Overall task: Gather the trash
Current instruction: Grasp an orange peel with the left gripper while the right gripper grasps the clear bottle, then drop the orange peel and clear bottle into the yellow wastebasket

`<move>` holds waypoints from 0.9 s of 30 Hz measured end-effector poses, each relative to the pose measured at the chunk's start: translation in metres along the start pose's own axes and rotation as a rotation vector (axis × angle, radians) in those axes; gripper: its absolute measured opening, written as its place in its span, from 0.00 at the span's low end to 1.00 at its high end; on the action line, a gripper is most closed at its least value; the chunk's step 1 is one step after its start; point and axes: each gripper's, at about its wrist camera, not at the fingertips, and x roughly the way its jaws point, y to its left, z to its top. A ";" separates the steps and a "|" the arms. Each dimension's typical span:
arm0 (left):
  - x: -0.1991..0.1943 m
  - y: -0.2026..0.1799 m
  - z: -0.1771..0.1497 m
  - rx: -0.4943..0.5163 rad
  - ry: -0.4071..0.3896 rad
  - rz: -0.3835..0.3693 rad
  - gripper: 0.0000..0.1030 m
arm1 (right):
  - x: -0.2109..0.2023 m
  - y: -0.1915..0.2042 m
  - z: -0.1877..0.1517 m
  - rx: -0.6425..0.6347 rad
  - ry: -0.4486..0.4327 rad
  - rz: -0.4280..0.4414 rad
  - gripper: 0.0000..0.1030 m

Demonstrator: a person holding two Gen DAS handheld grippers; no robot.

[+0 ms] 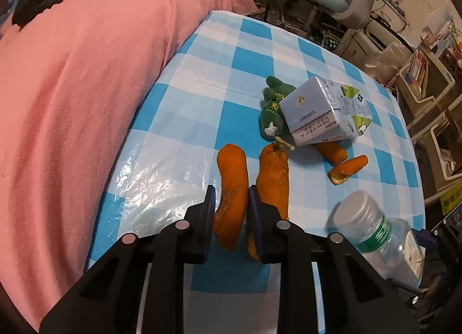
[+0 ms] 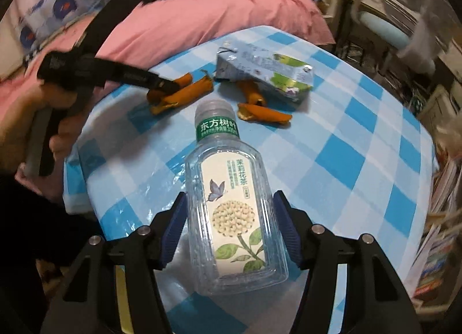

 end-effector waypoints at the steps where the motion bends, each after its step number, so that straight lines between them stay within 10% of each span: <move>1: 0.000 -0.001 -0.001 0.013 -0.006 0.010 0.22 | 0.004 0.000 -0.002 0.012 0.008 0.007 0.55; 6: -0.001 -0.014 -0.006 0.092 -0.028 0.087 0.20 | 0.016 0.013 -0.003 -0.032 0.032 -0.027 0.53; 17: -0.070 0.009 -0.012 -0.050 -0.188 -0.110 0.16 | -0.020 -0.023 -0.022 0.366 -0.136 0.276 0.53; 27: -0.109 -0.022 -0.053 0.036 -0.242 -0.164 0.16 | -0.052 0.037 -0.064 0.346 -0.140 0.392 0.53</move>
